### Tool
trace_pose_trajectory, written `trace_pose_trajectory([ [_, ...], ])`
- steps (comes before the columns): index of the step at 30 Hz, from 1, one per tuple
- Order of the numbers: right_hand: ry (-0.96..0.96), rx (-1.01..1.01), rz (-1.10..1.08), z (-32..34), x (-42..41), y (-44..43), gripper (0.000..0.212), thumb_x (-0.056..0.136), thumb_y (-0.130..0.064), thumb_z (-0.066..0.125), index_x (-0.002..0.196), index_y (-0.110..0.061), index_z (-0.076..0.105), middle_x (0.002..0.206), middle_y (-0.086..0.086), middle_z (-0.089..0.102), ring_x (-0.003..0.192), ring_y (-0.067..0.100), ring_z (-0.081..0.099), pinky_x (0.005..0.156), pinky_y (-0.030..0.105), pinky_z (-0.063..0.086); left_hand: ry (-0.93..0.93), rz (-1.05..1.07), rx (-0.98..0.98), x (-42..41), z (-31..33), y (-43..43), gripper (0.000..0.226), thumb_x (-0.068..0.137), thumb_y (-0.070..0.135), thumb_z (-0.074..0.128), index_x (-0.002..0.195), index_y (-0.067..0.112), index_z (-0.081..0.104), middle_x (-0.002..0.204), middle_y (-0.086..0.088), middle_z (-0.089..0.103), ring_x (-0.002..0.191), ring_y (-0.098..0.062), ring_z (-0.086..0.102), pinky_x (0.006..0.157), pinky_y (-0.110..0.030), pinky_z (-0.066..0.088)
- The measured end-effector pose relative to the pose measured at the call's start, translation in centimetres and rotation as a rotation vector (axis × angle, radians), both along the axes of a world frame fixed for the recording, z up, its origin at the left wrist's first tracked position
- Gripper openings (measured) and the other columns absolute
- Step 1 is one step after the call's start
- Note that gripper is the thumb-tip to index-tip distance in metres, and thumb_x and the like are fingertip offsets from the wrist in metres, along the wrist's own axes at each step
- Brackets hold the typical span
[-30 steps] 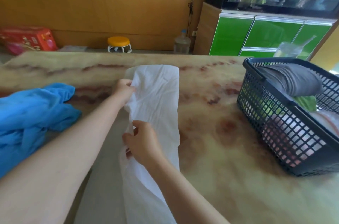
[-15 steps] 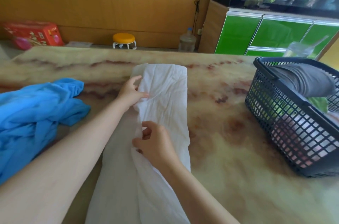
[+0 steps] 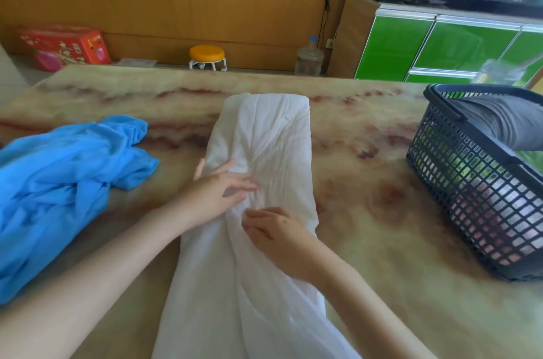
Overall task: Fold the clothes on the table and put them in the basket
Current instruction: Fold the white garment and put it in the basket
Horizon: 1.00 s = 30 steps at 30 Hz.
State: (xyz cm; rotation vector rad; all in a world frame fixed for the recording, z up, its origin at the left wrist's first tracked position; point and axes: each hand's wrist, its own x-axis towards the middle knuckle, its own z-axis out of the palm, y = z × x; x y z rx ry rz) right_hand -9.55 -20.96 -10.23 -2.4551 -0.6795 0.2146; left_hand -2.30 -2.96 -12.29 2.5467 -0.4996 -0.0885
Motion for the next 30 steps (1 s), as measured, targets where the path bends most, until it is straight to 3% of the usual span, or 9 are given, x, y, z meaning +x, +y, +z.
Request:
trace_pose_trajectory([
  [3,0.074,-0.030,0.009,-0.8,0.1,-0.4,0.036,0.102,-0.019,0.039,0.135,-0.021,0.053,0.152,-0.005,0.035,0.138,0.010,0.025,0.098,-0.005,0.003,-0.051,0.024,0.153,-1.5,-1.5,0.8,0.042,0.100,0.034,0.039,0.135,0.053,0.026,0.143,0.036,0.014,0.141,0.003,-0.007,0.111,-0.041,-0.018],
  [7,0.106,-0.154,0.000,-1.1,-0.5,0.4,0.044,0.100,-0.019,0.040,0.143,-0.031,0.039,0.158,-0.009,0.016,0.146,0.017,0.012,0.117,0.032,0.014,-0.060,0.034,0.224,-1.6,-1.4,0.2,0.047,0.103,0.028,0.032,0.146,0.041,0.020,0.152,0.028,0.011,0.143,-0.004,-0.014,0.114,-0.043,-0.016],
  [11,0.137,0.042,-0.028,0.6,-1.6,0.5,0.035,0.098,-0.009,0.048,0.131,-0.013,0.057,0.146,0.002,0.044,0.142,0.014,0.026,0.111,0.020,0.023,-0.049,0.078,0.127,-2.7,0.6,-0.4,0.043,0.100,0.020,0.041,0.139,0.036,0.041,0.152,0.015,0.029,0.145,-0.007,-0.008,0.113,-0.040,-0.016],
  [15,0.214,0.288,-0.298,2.2,-6.3,-2.6,0.024,0.093,-0.020,0.058,0.115,-0.027,0.067,0.110,-0.006,0.067,0.097,0.004,0.063,0.076,0.007,0.044,0.010,0.062,-0.117,-8.3,2.6,-2.0,0.023,0.097,0.026,0.048,0.103,0.041,0.065,0.135,0.008,0.051,0.141,0.000,0.019,0.112,-0.032,-0.013],
  [18,0.183,0.240,-0.357,2.0,-11.1,-5.6,0.019,0.090,-0.025,0.064,0.106,-0.032,0.069,0.094,-0.016,0.068,0.084,-0.001,0.062,0.074,0.009,0.046,0.099,-0.048,-0.174,-13.5,2.5,-3.0,0.018,0.096,0.035,0.049,0.102,0.044,0.063,0.108,0.029,0.055,0.127,0.012,0.032,0.113,-0.036,-0.017],
  [21,0.221,0.122,-0.406,1.1,-14.2,-7.6,0.025,0.086,-0.032,0.068,0.111,-0.034,0.064,0.096,-0.018,0.066,0.090,-0.003,0.060,0.082,0.013,0.045,0.077,-0.099,-0.123,-16.4,2.2,-3.0,0.021,0.094,0.037,0.051,0.112,0.045,0.059,0.100,0.028,0.061,0.118,0.022,0.030,0.113,-0.038,-0.019],
  [24,0.271,0.086,-0.465,1.0,-16.2,-8.4,0.035,0.079,-0.043,0.071,0.110,-0.027,0.067,0.092,-0.014,0.066,0.086,0.001,0.060,0.075,0.011,0.042,0.003,-0.127,-0.045,-18.2,2.4,-3.1,0.029,0.091,0.033,0.058,0.117,0.043,0.057,0.098,0.031,0.057,0.114,0.020,0.031,0.113,-0.036,-0.021],
  [26,0.259,0.050,-0.428,0.9,-17.3,-8.7,0.043,0.069,-0.058,0.068,0.098,-0.026,0.070,0.085,-0.012,0.068,0.086,0.007,0.061,0.080,0.020,0.045,-0.041,-0.141,0.022,-19.2,2.6,-3.3,0.031,0.090,0.027,0.060,0.117,0.041,0.059,0.092,0.028,0.052,0.113,0.014,0.034,0.112,-0.035,-0.021],
  [30,0.240,0.145,-0.461,1.7,-19.2,-8.4,0.014,0.078,-0.032,0.075,0.076,-0.020,0.068,0.071,-0.005,0.065,0.066,0.009,0.056,0.064,0.022,0.043,-0.119,-0.112,0.069,-20.5,2.3,-3.7,0.027,0.089,0.022,0.061,0.108,0.041,0.066,0.085,0.019,0.046,0.108,-0.001,0.043,0.113,-0.032,-0.011],
])
